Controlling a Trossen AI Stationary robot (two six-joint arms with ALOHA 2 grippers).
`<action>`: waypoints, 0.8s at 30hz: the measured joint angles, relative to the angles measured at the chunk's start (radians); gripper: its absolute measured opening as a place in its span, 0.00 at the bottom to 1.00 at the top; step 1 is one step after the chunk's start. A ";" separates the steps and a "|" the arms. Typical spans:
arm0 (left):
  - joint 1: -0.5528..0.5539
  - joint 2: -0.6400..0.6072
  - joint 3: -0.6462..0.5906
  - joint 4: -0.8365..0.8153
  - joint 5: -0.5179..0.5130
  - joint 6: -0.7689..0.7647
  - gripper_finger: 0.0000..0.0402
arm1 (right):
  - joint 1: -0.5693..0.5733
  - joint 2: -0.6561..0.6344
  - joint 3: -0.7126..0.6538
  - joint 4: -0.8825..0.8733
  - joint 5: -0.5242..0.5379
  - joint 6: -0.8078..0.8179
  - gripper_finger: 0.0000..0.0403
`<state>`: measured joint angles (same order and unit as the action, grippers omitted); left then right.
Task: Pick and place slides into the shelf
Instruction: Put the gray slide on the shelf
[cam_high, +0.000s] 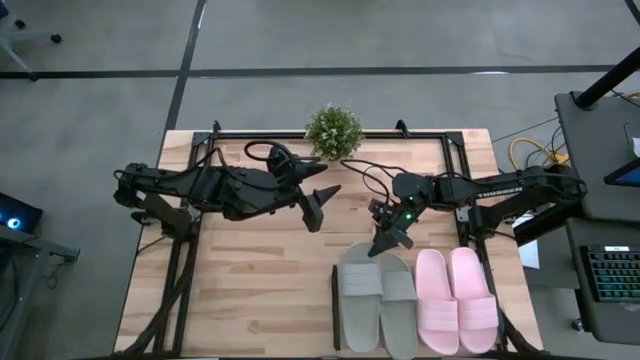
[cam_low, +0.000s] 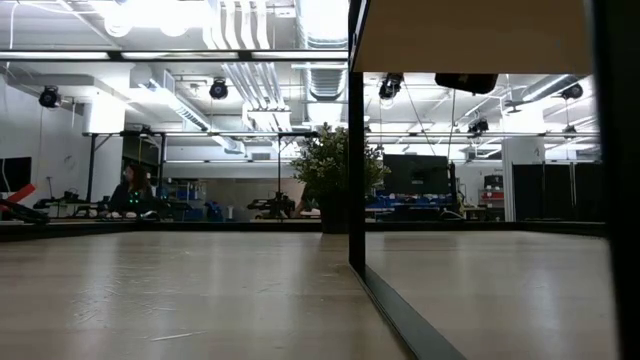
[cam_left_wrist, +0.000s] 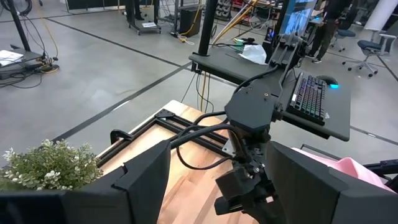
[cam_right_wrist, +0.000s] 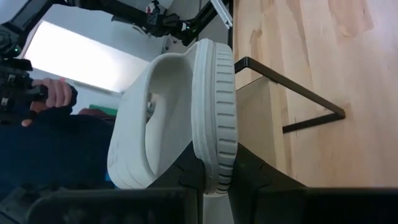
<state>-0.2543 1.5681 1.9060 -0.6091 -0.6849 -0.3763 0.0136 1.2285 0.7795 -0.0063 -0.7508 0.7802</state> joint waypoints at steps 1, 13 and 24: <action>0.000 0.000 0.000 0.000 0.000 0.000 0.62 | 0.002 0.000 0.000 0.000 0.001 -0.002 0.08; 0.006 0.000 0.000 0.003 0.003 -0.001 0.62 | 0.009 0.000 0.000 0.044 0.000 -0.042 0.08; 0.012 0.000 0.000 0.004 0.012 -0.001 0.62 | 0.009 0.012 0.000 0.059 -0.014 -0.062 0.08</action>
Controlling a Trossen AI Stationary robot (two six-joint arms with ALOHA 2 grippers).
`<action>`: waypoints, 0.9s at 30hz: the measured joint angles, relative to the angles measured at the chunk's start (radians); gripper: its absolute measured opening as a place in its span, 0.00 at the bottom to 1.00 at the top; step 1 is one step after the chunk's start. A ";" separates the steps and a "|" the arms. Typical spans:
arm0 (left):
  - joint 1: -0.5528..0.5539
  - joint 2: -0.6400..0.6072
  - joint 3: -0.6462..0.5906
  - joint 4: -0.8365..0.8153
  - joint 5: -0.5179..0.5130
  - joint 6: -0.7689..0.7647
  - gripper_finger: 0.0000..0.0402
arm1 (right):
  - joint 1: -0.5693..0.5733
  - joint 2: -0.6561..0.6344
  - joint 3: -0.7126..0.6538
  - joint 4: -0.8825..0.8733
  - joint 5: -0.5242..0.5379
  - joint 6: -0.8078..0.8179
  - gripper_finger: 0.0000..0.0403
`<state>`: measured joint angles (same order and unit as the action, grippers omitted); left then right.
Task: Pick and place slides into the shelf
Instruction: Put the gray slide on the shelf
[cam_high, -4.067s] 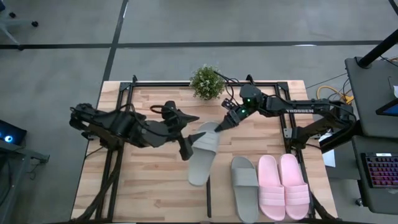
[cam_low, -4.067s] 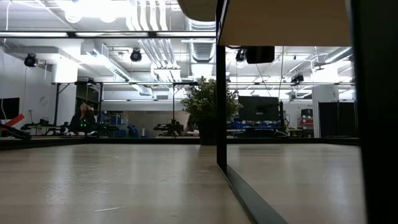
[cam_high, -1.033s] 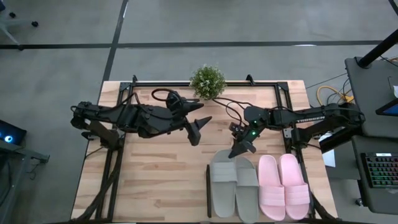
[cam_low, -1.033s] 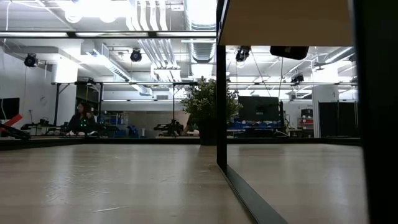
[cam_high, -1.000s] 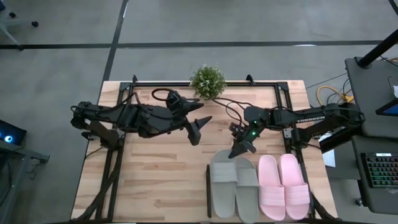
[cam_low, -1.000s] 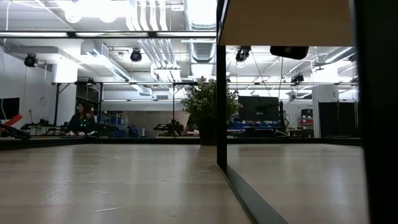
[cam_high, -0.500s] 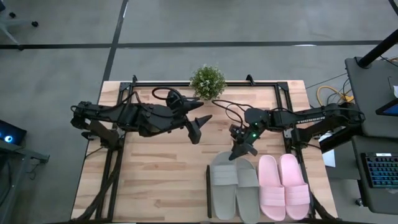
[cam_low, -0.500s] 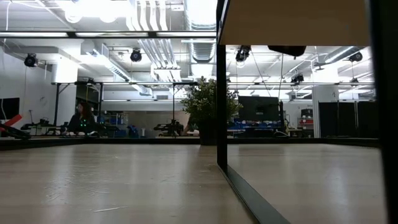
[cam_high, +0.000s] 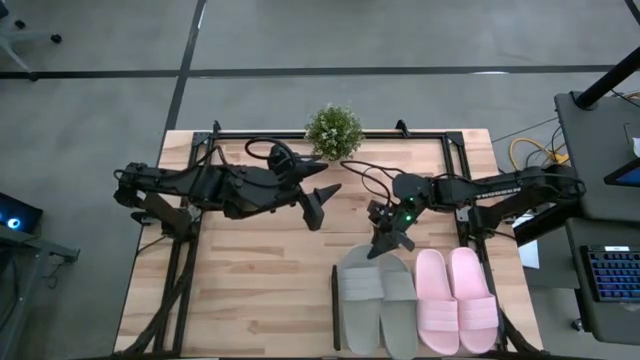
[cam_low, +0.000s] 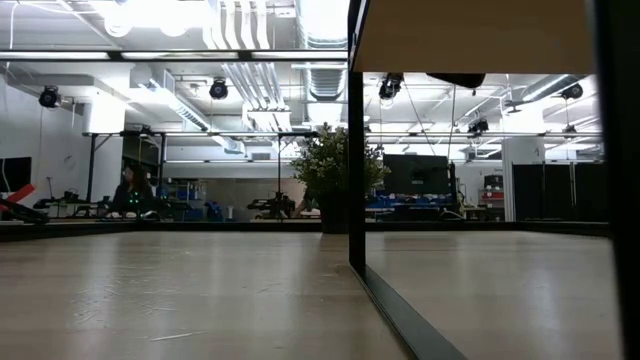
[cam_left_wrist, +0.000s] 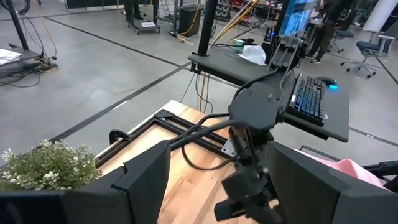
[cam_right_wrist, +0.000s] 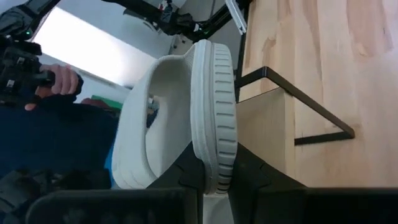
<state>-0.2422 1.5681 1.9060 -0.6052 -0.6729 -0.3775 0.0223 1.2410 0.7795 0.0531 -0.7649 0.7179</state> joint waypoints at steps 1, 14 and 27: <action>0.001 0.000 0.000 0.000 0.002 0.000 0.62 | 0.000 0.009 0.000 0.011 -0.001 0.001 0.08; 0.014 0.000 0.000 0.004 0.043 0.000 0.62 | 0.004 0.175 -0.002 0.138 -0.056 0.057 0.08; 0.014 0.000 0.000 0.007 0.046 0.018 0.62 | 0.002 0.110 0.003 -0.088 -0.038 -0.030 0.08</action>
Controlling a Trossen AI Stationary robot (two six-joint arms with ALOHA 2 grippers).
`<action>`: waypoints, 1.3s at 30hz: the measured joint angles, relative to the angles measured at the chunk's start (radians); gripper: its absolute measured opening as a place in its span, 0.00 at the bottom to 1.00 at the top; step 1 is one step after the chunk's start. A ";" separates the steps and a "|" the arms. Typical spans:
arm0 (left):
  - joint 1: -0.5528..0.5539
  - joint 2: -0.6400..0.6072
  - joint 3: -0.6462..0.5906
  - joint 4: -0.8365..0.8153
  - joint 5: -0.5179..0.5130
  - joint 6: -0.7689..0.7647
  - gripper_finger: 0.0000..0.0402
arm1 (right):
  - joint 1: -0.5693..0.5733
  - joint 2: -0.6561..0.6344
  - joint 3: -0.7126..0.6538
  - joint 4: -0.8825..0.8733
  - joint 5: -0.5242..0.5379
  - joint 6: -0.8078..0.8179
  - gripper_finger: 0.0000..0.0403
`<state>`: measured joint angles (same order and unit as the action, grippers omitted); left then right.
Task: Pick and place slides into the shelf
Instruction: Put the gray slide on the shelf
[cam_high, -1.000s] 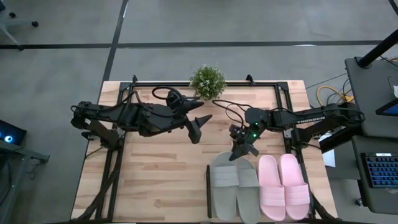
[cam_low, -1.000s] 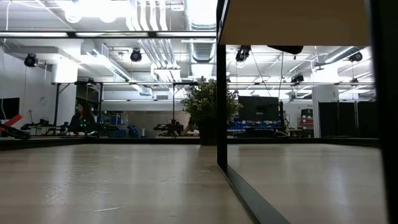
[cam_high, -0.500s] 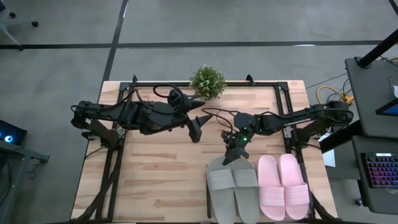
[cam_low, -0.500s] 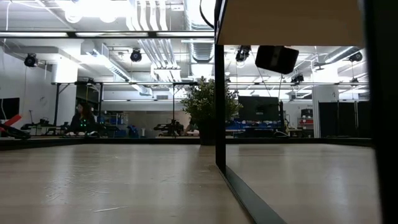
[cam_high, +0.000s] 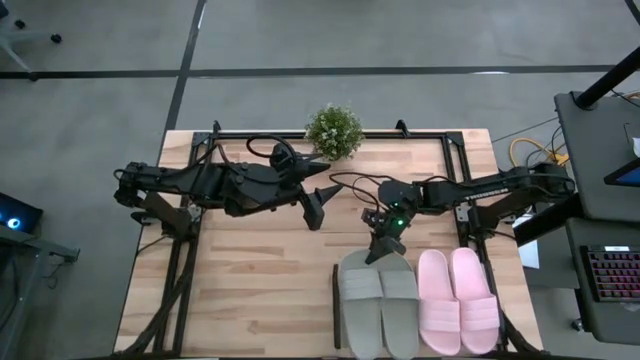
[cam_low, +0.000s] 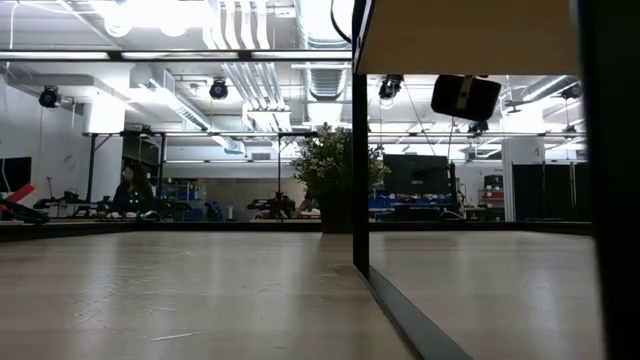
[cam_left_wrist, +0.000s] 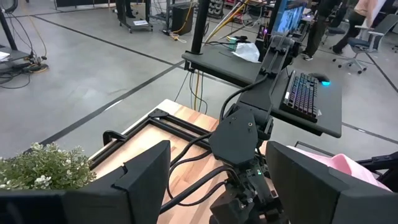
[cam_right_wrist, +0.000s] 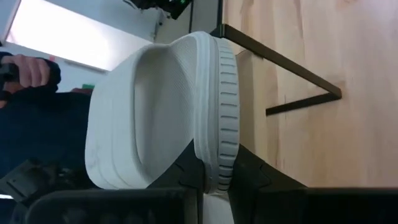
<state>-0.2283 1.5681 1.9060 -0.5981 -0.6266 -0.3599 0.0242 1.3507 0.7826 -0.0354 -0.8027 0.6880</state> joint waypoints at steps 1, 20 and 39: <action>0.000 0.000 0.000 0.000 0.000 0.000 0.62 | 0.000 -0.004 0.000 -0.007 0.001 -0.004 0.08; 0.000 -0.005 0.000 0.000 0.004 0.001 0.62 | -0.005 -0.011 -0.002 -0.002 0.031 -0.027 0.08; 0.000 -0.010 0.000 -0.001 0.003 0.002 0.62 | -0.003 -0.008 0.001 -0.049 0.094 -0.059 0.08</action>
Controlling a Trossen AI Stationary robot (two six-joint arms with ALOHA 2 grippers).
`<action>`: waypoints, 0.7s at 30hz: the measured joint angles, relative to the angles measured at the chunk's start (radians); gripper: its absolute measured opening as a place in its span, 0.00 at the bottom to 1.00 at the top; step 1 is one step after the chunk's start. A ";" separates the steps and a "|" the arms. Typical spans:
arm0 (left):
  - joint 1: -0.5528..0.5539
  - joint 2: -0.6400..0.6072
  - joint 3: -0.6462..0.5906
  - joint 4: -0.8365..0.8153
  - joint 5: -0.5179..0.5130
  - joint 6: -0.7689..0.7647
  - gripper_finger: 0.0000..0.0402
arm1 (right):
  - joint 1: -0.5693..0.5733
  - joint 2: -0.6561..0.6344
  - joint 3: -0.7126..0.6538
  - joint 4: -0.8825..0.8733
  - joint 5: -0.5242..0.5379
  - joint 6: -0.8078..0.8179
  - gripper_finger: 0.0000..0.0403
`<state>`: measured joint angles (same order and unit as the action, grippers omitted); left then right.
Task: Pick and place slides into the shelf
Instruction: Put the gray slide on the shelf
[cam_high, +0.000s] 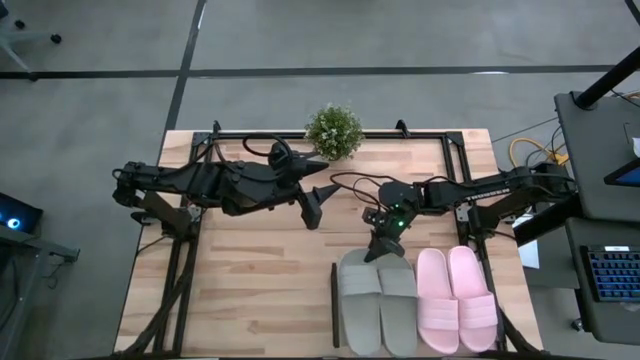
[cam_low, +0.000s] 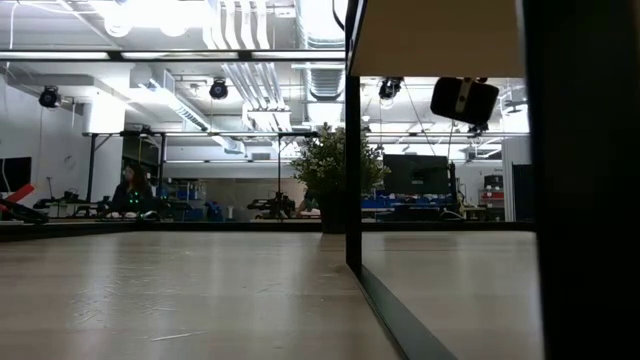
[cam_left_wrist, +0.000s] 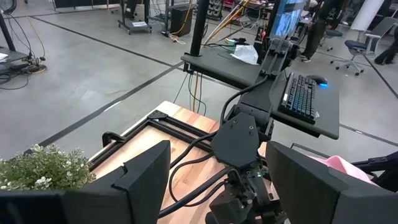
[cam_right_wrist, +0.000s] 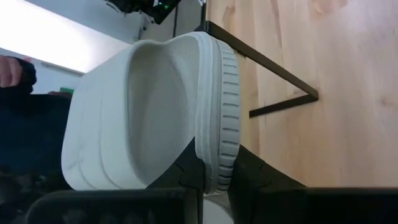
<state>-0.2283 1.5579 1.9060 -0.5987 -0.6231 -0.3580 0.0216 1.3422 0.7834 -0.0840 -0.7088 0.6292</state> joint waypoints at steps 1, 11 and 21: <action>0.000 -0.001 0.000 0.000 0.000 0.000 0.62 | 0.000 0.000 0.000 -0.002 0.001 0.000 0.08; 0.000 -0.003 0.000 0.000 0.002 0.000 0.62 | 0.008 0.000 -0.001 -0.039 0.015 -0.025 0.08; 0.000 -0.003 0.000 0.000 0.017 -0.001 0.62 | 0.005 0.003 -0.005 -0.009 0.030 -0.036 0.08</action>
<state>-0.2283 1.5551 1.9060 -0.5984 -0.6065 -0.3588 0.0261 1.3453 0.7784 -0.0930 -0.6785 0.5930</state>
